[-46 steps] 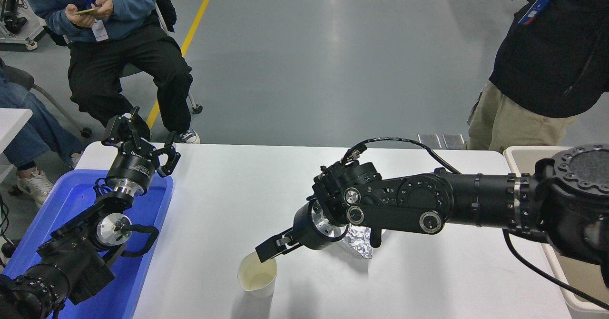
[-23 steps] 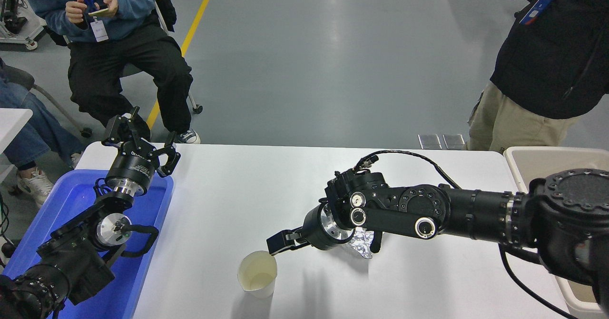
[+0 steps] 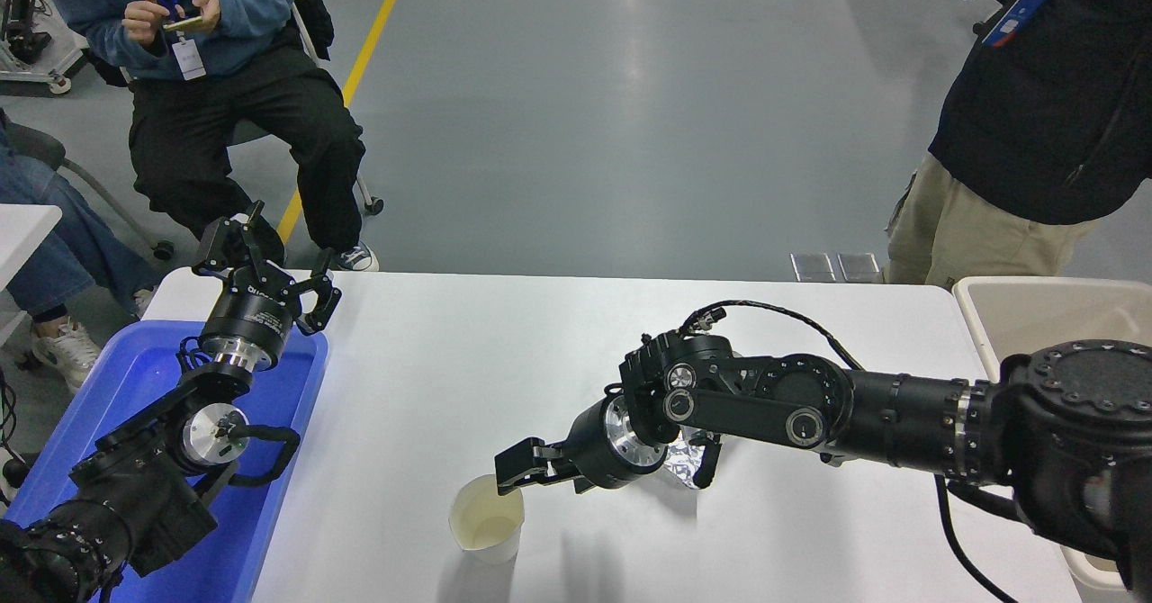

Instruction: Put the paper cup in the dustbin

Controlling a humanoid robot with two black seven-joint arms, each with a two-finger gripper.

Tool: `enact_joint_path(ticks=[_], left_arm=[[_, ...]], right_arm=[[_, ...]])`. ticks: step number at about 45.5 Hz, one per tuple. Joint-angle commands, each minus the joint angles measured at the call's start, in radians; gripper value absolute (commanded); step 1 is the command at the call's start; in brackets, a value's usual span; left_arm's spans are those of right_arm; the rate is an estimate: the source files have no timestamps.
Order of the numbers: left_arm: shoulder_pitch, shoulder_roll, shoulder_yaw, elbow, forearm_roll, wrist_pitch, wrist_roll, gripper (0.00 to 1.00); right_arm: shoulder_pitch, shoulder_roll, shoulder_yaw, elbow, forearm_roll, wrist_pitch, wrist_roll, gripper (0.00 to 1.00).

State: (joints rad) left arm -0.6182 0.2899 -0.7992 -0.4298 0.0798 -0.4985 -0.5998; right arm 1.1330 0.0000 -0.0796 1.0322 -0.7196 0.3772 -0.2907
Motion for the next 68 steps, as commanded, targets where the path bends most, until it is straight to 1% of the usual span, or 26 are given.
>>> enact_joint_path(ticks=[1,16,28,33,36,40,47,49,51,54,56,57,64,68], left_arm=[[0.000,0.000,0.000,0.000,0.000,0.001,0.000,1.00],[0.000,0.000,0.000,0.000,0.000,0.000,0.000,1.00],[0.000,0.000,0.000,0.000,0.000,0.000,0.000,1.00],[0.000,0.000,0.000,-0.001,0.000,0.000,0.000,1.00],[0.000,0.000,0.000,0.000,0.000,0.000,0.000,1.00],[-0.001,0.000,0.000,0.000,0.000,0.000,0.000,1.00],[0.000,0.000,0.000,0.000,0.000,0.000,0.000,1.00],[0.000,0.000,0.000,0.000,0.000,0.000,0.000,1.00],[0.000,0.000,0.000,0.000,0.000,0.000,0.000,1.00],[-0.002,0.000,0.000,0.000,0.000,0.000,0.000,1.00],[-0.002,0.000,0.000,-0.001,0.000,0.000,0.000,1.00],[-0.002,0.000,0.000,0.000,0.000,0.000,0.000,1.00],[-0.002,0.000,0.000,0.000,0.000,0.000,0.000,1.00],[-0.002,0.000,0.000,0.000,0.000,0.000,0.000,1.00]], right_arm=[[-0.030,0.000,0.003,0.003,0.012,-0.027,0.002,1.00],[-0.070,0.000,0.003,0.003,0.012,-0.030,0.007,0.99],[-0.067,0.000,0.003,0.002,0.012,-0.029,0.008,0.99],[-0.070,0.000,0.004,0.002,0.012,-0.032,0.013,0.97],[-0.070,0.000,0.004,0.003,0.012,-0.030,0.015,0.90],[-0.070,0.000,0.003,0.003,0.012,-0.030,0.015,0.76],[-0.070,0.000,0.003,0.005,0.012,-0.032,0.019,0.40],[-0.070,0.000,0.001,0.008,0.009,-0.032,0.021,0.39],[-0.070,0.000,0.001,0.008,-0.007,-0.032,0.022,0.27],[-0.070,0.000,0.001,0.011,-0.027,-0.032,0.024,0.14],[-0.070,0.000,0.001,0.014,-0.035,-0.032,0.028,0.02],[-0.070,0.000,0.001,0.014,-0.035,-0.032,0.031,0.00],[-0.061,0.000,-0.014,0.014,-0.058,-0.032,0.108,0.00],[-0.056,0.000,-0.014,0.014,-0.087,-0.030,0.117,0.00]])
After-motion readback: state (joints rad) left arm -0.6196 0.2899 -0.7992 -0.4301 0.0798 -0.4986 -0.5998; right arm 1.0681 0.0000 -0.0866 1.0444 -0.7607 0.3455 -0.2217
